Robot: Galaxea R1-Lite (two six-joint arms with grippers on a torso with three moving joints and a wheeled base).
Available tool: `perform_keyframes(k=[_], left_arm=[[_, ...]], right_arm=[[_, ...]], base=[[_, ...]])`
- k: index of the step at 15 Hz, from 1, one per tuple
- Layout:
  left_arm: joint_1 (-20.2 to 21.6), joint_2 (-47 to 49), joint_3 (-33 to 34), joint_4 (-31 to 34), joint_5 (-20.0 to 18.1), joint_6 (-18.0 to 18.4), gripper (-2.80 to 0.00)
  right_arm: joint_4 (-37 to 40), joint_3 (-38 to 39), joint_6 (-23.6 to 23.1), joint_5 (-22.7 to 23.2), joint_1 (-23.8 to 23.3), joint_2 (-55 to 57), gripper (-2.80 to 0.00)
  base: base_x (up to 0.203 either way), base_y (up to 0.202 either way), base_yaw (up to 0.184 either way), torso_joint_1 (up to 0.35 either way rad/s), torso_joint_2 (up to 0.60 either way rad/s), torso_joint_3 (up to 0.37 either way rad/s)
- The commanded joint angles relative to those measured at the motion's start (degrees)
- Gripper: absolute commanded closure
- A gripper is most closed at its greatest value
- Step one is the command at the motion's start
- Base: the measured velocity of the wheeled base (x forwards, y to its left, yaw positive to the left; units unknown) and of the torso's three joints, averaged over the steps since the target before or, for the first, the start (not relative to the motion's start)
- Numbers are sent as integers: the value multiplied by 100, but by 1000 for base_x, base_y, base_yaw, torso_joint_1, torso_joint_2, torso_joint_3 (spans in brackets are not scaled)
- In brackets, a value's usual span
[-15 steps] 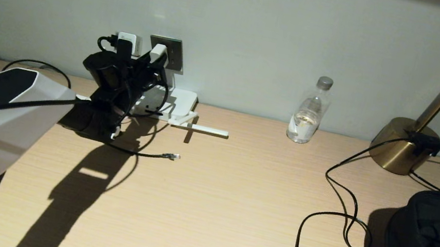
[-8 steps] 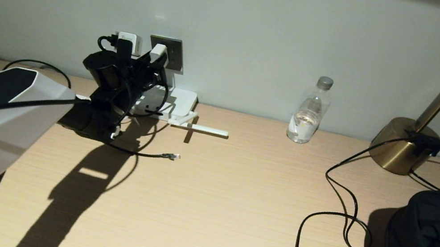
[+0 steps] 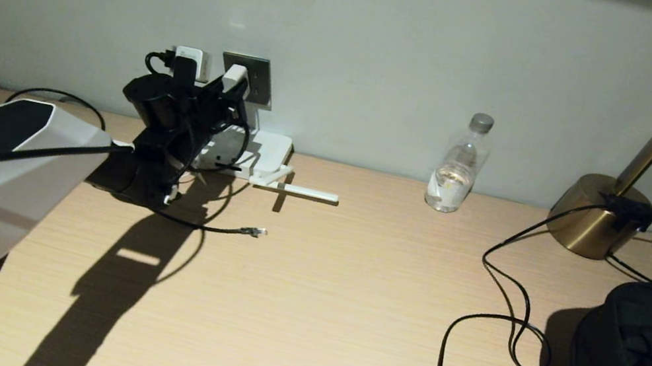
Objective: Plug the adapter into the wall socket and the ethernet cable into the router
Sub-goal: Plug plug into socket
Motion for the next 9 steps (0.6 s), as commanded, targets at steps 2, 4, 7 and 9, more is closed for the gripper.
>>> perform_keyframes(k=[2, 4, 7, 9], left_arm=[[0, -1, -116, 35, -3, 1, 0], [0, 16, -133, 36, -3, 1, 0], [0, 7, -134, 36, -3, 1, 0], [0, -1, -134, 80, -3, 1, 0]], right_arm=[[-1, 0, -2, 0, 2, -2, 0], [-1, 0, -2, 0, 2, -2, 0], [-1, 0, -2, 0, 2, -2, 0], [-1, 0, -2, 0, 2, -2, 0]], base=[[0, 0, 0, 0, 0, 0], [0, 0, 0, 0, 0, 0], [0, 0, 0, 0, 0, 0], [0, 0, 0, 0, 0, 0]])
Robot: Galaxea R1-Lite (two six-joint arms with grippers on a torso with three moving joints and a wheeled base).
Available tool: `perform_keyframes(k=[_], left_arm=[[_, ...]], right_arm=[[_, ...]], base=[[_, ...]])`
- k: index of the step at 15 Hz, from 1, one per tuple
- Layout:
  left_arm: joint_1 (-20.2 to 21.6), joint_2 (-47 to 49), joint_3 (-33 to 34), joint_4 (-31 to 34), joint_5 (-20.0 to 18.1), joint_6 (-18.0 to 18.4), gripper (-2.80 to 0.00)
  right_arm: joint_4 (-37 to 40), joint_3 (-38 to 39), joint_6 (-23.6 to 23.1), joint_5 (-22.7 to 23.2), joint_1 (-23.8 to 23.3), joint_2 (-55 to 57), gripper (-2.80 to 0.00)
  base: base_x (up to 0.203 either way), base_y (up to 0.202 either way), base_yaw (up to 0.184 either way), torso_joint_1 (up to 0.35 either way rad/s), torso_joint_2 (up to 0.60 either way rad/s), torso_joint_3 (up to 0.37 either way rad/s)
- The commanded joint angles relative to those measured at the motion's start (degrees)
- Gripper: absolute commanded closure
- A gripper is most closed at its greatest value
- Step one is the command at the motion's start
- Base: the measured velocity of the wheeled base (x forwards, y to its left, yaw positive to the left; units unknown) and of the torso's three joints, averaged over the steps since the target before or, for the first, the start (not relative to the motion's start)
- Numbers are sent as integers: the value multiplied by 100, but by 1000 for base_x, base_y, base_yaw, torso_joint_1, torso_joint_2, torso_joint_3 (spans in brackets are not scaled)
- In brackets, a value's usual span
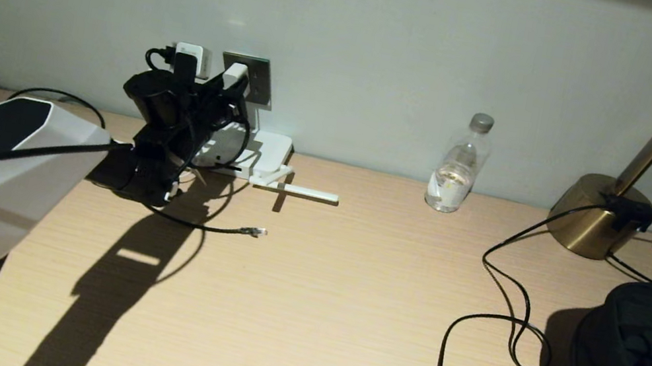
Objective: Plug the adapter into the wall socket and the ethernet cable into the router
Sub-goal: Plug plug into socket
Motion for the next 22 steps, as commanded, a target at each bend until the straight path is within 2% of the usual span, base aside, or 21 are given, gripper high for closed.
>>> perform_keyframes(k=[1, 22], left_arm=[[0, -1, -8, -22, -1, 2, 0], [0, -37, -122, 128, 8, 2, 0]], right_arm=[[0, 0, -1, 0, 4, -2, 0], [0, 0, -1, 0, 4, -2, 0]], base=[[0, 0, 0, 0, 0, 0], [0, 0, 0, 0, 0, 0]])
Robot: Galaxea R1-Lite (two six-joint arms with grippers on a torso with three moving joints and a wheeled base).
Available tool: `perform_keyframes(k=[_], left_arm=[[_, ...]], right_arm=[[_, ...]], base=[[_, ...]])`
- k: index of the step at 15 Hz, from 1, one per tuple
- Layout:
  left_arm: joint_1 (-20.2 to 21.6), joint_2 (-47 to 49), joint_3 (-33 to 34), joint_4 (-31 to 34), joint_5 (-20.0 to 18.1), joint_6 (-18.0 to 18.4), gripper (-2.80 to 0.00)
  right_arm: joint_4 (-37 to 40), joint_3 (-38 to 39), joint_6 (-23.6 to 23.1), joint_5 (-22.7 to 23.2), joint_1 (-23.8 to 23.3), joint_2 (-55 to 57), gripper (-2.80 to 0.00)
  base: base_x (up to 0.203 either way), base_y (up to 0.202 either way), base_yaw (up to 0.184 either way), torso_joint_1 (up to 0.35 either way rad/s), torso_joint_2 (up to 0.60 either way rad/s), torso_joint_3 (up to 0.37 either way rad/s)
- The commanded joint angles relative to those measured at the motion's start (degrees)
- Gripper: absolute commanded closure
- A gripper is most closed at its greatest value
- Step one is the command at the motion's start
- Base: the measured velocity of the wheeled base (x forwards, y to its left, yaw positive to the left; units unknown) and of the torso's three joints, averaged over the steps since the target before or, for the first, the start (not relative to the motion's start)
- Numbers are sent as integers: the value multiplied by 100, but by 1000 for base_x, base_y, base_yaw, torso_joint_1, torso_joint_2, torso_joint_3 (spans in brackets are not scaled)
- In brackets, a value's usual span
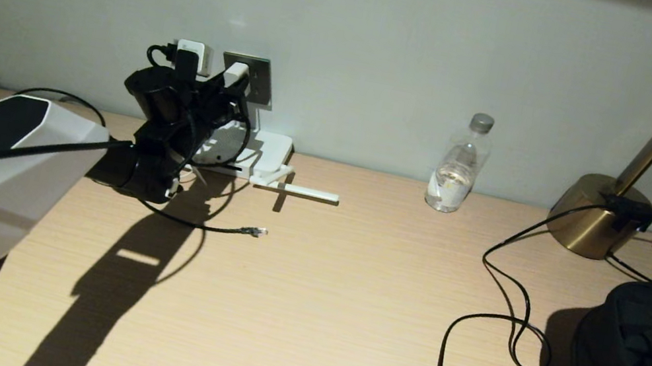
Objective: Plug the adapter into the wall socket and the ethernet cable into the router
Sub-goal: Plug plug into socket
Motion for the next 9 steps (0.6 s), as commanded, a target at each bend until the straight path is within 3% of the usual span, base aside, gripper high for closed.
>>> perform_keyframes(k=[1, 9], left_arm=[[0, -12, 8, -33, 0, 3, 0], [0, -39, 8, 2, 0, 3, 0]], right_arm=[[0, 0, -2, 0, 2, -2, 0], [0, 0, -2, 0, 2, -2, 0]], base=[[0, 0, 0, 0, 0, 0], [0, 0, 0, 0, 0, 0]])
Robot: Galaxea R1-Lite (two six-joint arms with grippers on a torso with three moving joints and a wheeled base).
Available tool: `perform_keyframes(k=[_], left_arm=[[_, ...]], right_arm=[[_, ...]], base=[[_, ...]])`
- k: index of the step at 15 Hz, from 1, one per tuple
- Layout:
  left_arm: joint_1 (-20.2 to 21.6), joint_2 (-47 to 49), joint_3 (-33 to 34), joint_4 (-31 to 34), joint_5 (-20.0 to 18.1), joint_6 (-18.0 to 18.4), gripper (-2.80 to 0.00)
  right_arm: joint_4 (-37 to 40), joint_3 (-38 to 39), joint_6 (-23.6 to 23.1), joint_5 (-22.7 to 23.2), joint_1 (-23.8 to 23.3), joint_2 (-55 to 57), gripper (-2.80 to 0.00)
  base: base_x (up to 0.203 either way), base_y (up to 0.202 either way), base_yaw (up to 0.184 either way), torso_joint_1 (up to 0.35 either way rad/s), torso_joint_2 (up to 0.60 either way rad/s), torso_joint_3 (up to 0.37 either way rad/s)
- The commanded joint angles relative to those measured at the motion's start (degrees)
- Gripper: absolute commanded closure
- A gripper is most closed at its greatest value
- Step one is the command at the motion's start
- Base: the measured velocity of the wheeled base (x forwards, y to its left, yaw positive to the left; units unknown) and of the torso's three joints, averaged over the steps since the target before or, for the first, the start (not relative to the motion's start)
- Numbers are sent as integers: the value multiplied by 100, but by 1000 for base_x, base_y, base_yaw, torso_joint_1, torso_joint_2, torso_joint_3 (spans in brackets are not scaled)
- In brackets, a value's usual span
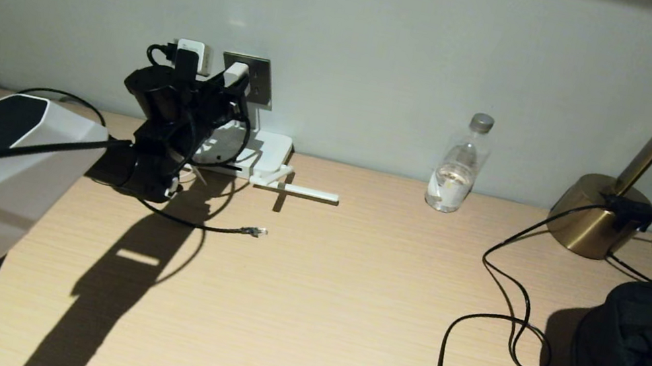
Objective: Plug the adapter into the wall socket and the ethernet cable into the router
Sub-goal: Plug plug into socket
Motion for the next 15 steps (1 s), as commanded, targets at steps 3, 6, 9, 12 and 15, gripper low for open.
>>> perform_keyframes(k=[3, 6, 9, 12, 15], left_arm=[[0, -50, -4, 40, -1, 1, 0], [6, -61, -4, 40, -1, 1, 0], [6, -69, 4, 40, -1, 1, 0], [6, -69, 9, 40, -1, 1, 0], [-1, -69, 4, 84, -1, 1, 0]], right_arm=[[2, 0, -2, 2, 2, -2, 0], [2, 0, -2, 2, 2, -2, 0], [2, 0, -2, 2, 2, -2, 0], [2, 0, -2, 2, 2, -2, 0], [2, 0, -2, 2, 2, -2, 0]], base=[[0, 0, 0, 0, 0, 0], [0, 0, 0, 0, 0, 0], [0, 0, 0, 0, 0, 0], [0, 0, 0, 0, 0, 0], [0, 0, 0, 0, 0, 0]])
